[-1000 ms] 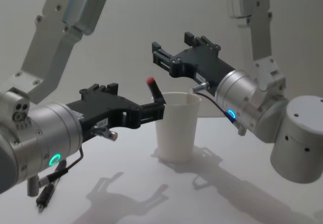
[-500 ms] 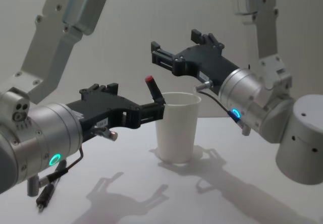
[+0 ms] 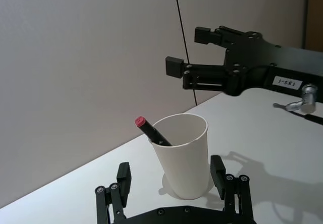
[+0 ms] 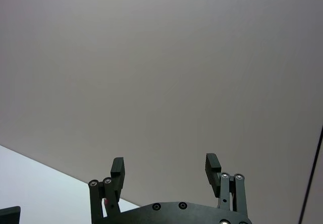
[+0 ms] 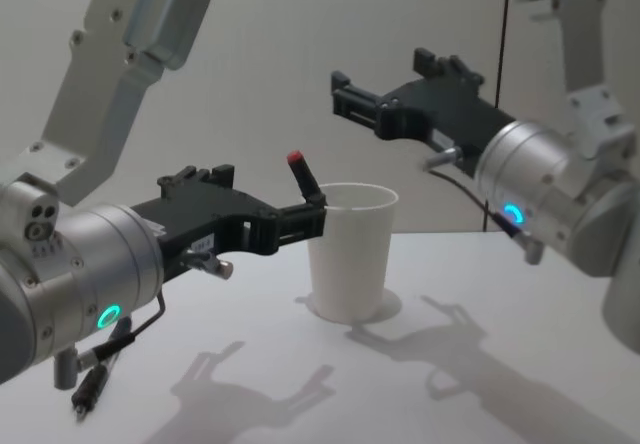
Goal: Place the pen into the pen holder.
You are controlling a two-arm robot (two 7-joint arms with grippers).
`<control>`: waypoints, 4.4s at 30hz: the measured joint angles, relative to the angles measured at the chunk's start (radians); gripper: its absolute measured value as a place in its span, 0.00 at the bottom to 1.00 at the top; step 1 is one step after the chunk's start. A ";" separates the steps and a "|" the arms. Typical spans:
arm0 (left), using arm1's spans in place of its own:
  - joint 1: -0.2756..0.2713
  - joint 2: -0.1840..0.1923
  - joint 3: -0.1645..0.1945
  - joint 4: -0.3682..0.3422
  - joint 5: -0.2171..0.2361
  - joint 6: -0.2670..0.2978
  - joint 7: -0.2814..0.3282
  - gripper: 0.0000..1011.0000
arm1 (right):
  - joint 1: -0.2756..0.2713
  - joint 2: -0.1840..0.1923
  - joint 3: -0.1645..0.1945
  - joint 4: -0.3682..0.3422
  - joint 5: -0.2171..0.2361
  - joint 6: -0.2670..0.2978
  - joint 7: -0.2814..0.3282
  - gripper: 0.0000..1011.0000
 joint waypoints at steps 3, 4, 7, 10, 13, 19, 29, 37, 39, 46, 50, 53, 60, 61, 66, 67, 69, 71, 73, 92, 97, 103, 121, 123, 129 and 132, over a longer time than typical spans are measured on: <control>0.000 0.000 0.000 0.000 0.000 0.000 0.000 0.99 | -0.025 0.017 0.007 -0.052 0.004 0.036 -0.002 0.99; 0.000 0.000 0.000 0.000 0.000 0.000 0.000 0.99 | -0.030 0.022 0.009 -0.063 0.005 0.043 -0.002 0.99; 0.000 0.000 0.000 0.000 0.000 0.000 0.000 0.99 | -0.054 0.041 0.017 -0.114 0.011 0.082 -0.004 0.99; 0.000 0.000 0.000 0.000 0.000 0.000 0.000 0.99 | -0.083 0.066 0.030 -0.174 0.023 0.131 -0.004 0.99; 0.000 0.000 0.000 0.000 0.000 0.000 0.000 0.99 | -0.100 0.080 0.037 -0.206 0.032 0.162 -0.004 0.99; 0.000 0.000 0.000 0.000 0.000 0.000 0.000 0.99 | -0.145 0.122 0.060 -0.292 0.057 0.234 -0.006 0.99; 0.000 0.000 0.000 0.000 0.000 0.000 0.000 0.99 | -0.216 0.183 0.092 -0.403 0.105 0.332 -0.015 0.99; 0.000 0.000 0.000 0.000 0.000 0.000 0.000 0.99 | -0.278 0.229 0.113 -0.476 0.142 0.380 -0.022 0.99; 0.000 0.000 0.000 0.000 0.000 0.000 0.000 0.99 | -0.296 0.241 0.118 -0.494 0.152 0.390 -0.024 0.99; 0.000 0.000 0.000 0.000 0.000 0.000 0.000 0.99 | -0.354 0.277 0.132 -0.545 0.177 0.412 -0.035 0.99; 0.000 0.000 0.000 0.000 0.000 0.000 0.000 0.99 | -0.378 0.292 0.138 -0.564 0.186 0.419 -0.041 0.99; 0.000 0.000 0.000 0.000 0.000 0.000 0.000 0.99 | -0.393 0.301 0.142 -0.576 0.192 0.424 -0.045 0.99; 0.000 0.000 0.000 0.000 0.000 0.000 0.000 0.99 | -0.415 0.314 0.148 -0.594 0.200 0.430 -0.050 0.99; 0.000 0.000 0.000 0.000 0.000 0.000 0.000 0.99 | -0.417 0.315 0.148 -0.595 0.201 0.430 -0.050 0.99; 0.000 0.000 0.000 0.000 0.000 0.000 0.000 0.99 | -0.426 0.320 0.150 -0.602 0.203 0.433 -0.052 0.99; 0.000 0.000 0.000 0.000 0.000 0.000 -0.001 0.99 | -0.428 0.321 0.151 -0.604 0.204 0.433 -0.053 0.99; 0.000 0.000 0.000 0.000 0.002 0.001 -0.004 0.99 | -0.430 0.322 0.151 -0.606 0.205 0.434 -0.053 0.99; 0.000 0.000 -0.001 0.000 0.003 0.002 -0.006 0.99 | -0.432 0.324 0.152 -0.607 0.206 0.434 -0.054 0.99; 0.000 0.000 -0.001 0.000 0.004 0.005 -0.009 0.99 | -0.434 0.325 0.152 -0.609 0.207 0.435 -0.054 0.99; 0.012 0.004 -0.019 -0.039 -0.009 0.162 0.053 0.99 | -0.443 0.330 0.155 -0.616 0.210 0.437 -0.057 0.99; 0.016 0.007 -0.028 -0.052 -0.016 0.240 0.088 0.99 | -0.443 0.330 0.155 -0.616 0.210 0.437 -0.057 0.99; 0.018 0.007 -0.040 -0.064 -0.032 0.326 0.129 0.99 | -0.444 0.331 0.155 -0.617 0.210 0.437 -0.057 0.99; 0.029 -0.010 -0.082 -0.100 -0.125 0.544 0.262 0.99 | -0.445 0.332 0.155 -0.618 0.210 0.437 -0.056 0.99; 0.033 -0.012 -0.090 -0.104 -0.143 0.567 0.282 0.99 | -0.445 0.332 0.155 -0.618 0.210 0.437 -0.056 0.99; 0.043 -0.015 -0.106 -0.109 -0.179 0.614 0.322 0.99 | -0.445 0.332 0.155 -0.618 0.210 0.437 -0.056 0.99; 0.048 -0.017 -0.114 -0.110 -0.193 0.632 0.339 0.99 | -0.445 0.332 0.155 -0.618 0.210 0.437 -0.056 0.99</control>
